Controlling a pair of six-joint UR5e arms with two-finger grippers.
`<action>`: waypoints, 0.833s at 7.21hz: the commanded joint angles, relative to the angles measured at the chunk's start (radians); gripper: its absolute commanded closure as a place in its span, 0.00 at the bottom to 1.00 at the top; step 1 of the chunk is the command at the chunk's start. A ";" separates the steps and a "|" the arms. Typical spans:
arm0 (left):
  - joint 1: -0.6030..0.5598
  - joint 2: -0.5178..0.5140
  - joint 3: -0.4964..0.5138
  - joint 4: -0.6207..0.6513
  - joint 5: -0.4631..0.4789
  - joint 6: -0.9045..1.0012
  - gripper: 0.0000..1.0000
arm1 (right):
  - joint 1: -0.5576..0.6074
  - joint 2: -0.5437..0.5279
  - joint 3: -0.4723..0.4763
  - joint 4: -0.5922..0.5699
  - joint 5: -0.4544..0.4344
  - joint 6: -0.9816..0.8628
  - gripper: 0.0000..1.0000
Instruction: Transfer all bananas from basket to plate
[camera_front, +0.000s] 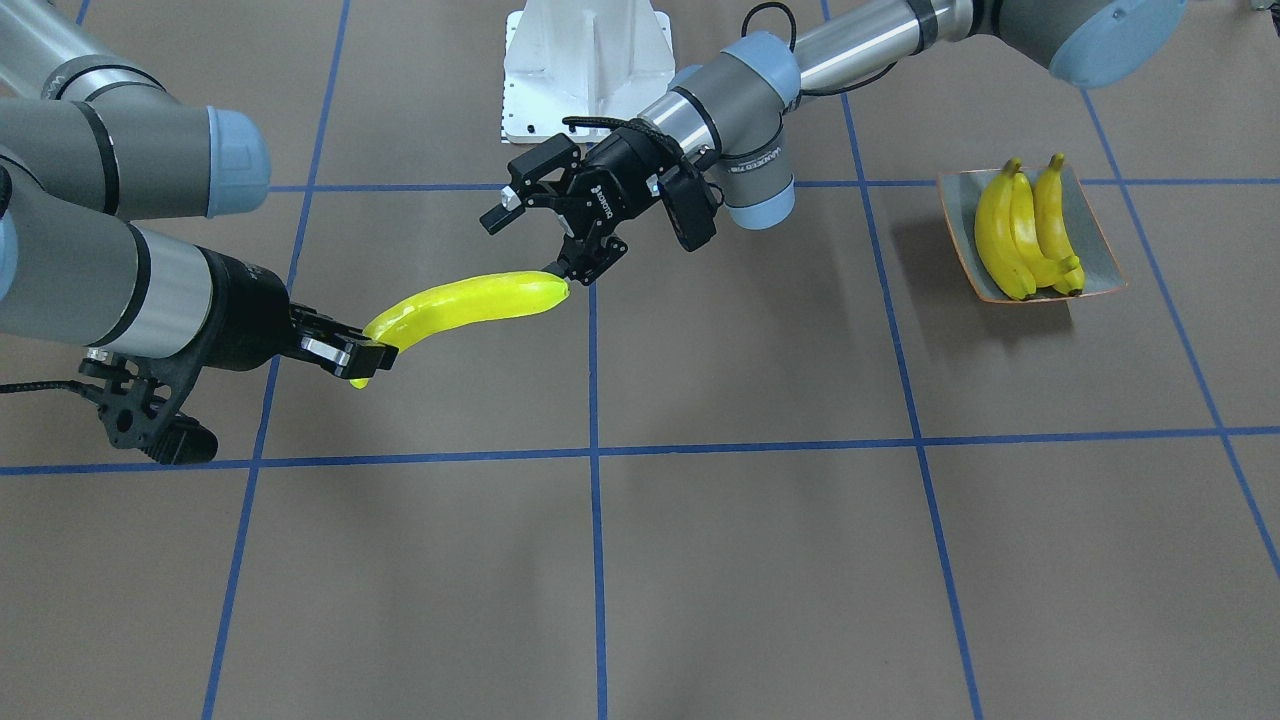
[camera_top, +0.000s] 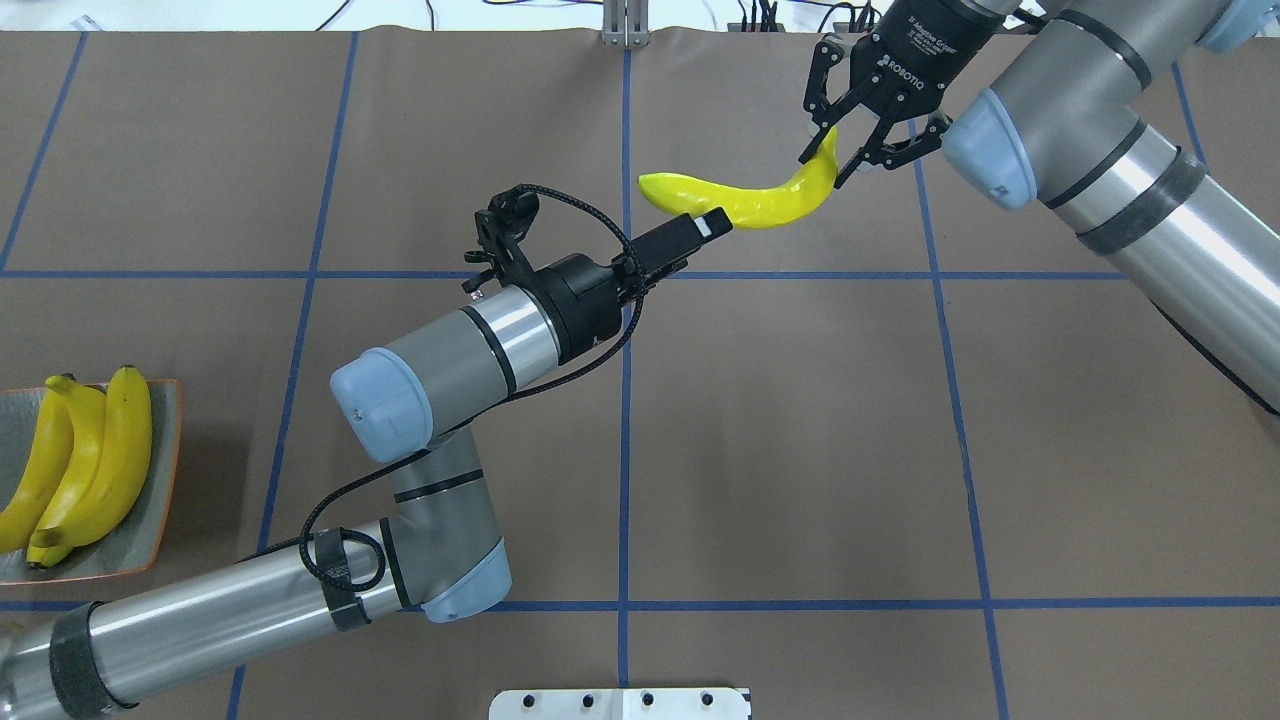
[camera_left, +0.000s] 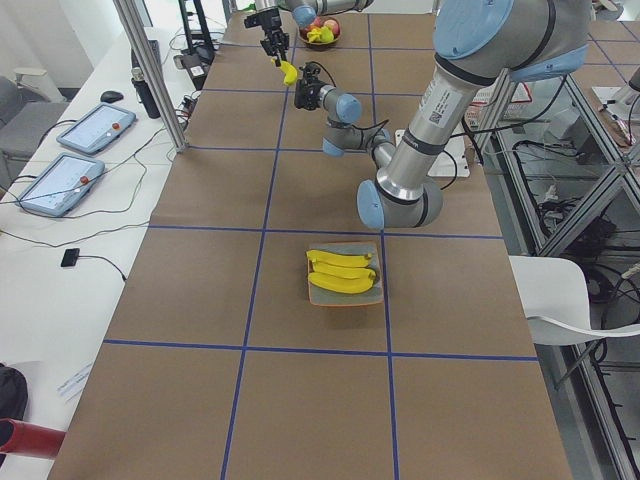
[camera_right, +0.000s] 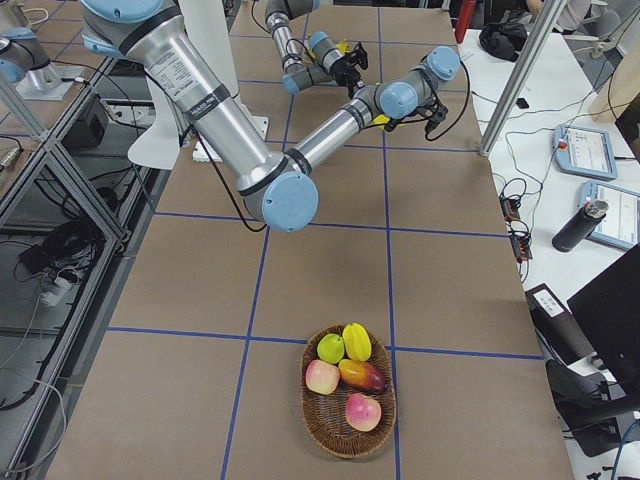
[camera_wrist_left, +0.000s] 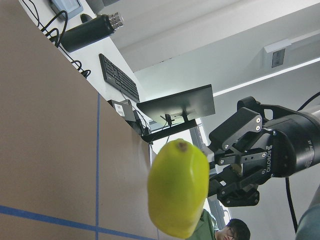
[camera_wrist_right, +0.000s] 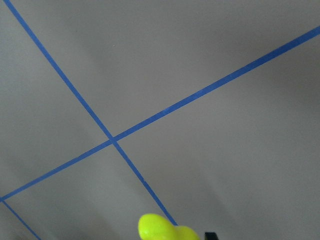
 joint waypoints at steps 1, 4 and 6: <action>-0.017 -0.008 0.004 0.002 0.013 -0.038 0.03 | -0.010 -0.006 0.006 0.001 0.003 0.003 1.00; -0.031 -0.011 0.013 0.003 0.013 -0.047 0.05 | -0.016 -0.011 0.012 0.001 0.003 0.003 1.00; -0.031 -0.016 0.030 0.003 0.013 -0.049 0.15 | -0.016 -0.011 0.014 0.001 0.003 0.005 1.00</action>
